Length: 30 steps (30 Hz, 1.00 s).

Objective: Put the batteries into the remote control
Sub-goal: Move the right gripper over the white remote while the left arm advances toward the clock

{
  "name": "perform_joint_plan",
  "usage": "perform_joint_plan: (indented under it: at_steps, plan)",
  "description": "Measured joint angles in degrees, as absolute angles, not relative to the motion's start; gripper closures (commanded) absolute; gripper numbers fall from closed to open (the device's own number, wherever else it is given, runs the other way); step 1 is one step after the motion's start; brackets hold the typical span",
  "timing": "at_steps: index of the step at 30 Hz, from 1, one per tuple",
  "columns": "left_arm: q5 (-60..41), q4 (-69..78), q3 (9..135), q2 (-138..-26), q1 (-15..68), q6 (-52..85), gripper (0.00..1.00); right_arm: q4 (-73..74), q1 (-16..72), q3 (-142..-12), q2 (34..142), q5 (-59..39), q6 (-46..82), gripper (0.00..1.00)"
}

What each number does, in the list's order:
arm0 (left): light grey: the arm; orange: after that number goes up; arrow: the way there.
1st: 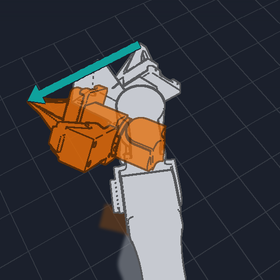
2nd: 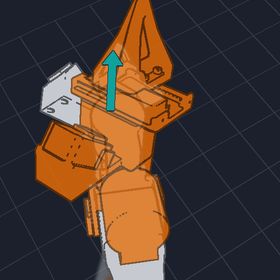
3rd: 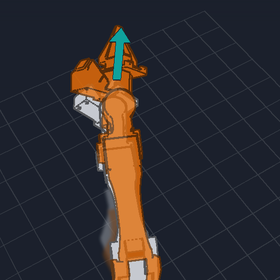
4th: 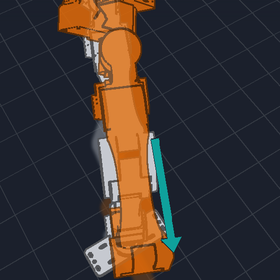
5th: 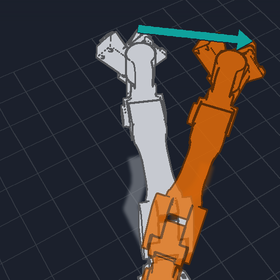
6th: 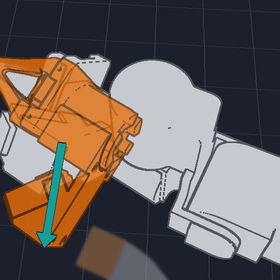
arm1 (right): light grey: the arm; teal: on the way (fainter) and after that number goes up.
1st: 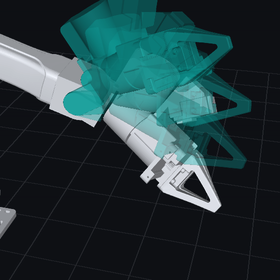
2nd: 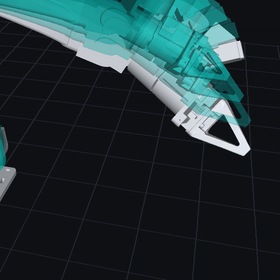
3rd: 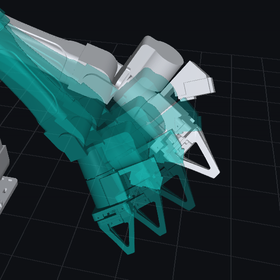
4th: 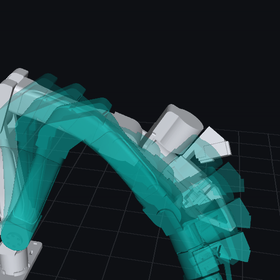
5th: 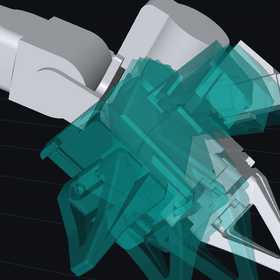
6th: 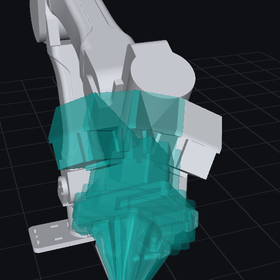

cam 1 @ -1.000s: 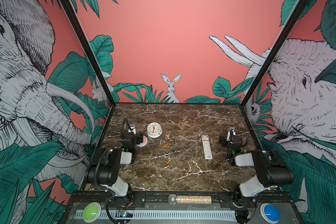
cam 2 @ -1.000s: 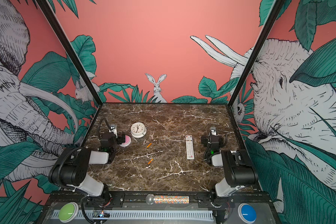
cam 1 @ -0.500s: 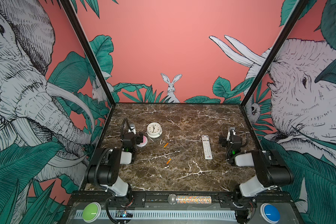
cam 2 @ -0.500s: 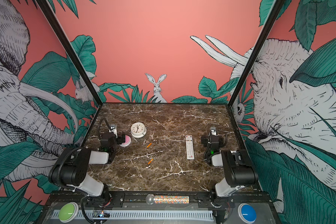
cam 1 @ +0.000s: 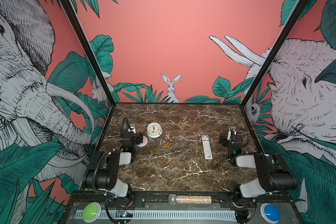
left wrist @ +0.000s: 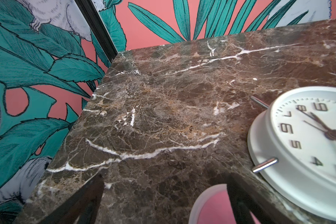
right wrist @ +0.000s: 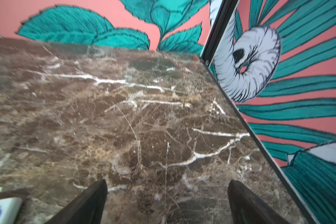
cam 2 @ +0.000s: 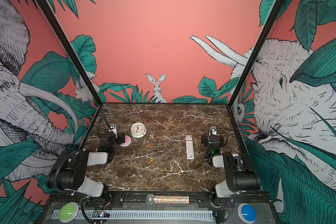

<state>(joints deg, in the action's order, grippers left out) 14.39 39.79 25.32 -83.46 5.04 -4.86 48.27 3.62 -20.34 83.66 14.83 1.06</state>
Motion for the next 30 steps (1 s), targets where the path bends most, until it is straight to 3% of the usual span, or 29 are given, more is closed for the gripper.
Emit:
perform_joint_plan:
  at_steps: [8,14,30]
  plan:
    - [15.4,20.3,32.4,-69.6,8.4,-0.8,0.00,30.0,4.3,-23.9,69.3,14.5,3.7,0.01]
    - [15.2,-0.5,43.0,-70.0,11.4,8.6,0.00,11.6,5.5,-31.3,61.3,13.3,8.4,0.01]
    - [-2.3,-13.9,41.7,-63.9,18.5,18.7,0.01,-17.6,16.1,-37.5,62.8,5.1,13.0,0.01]
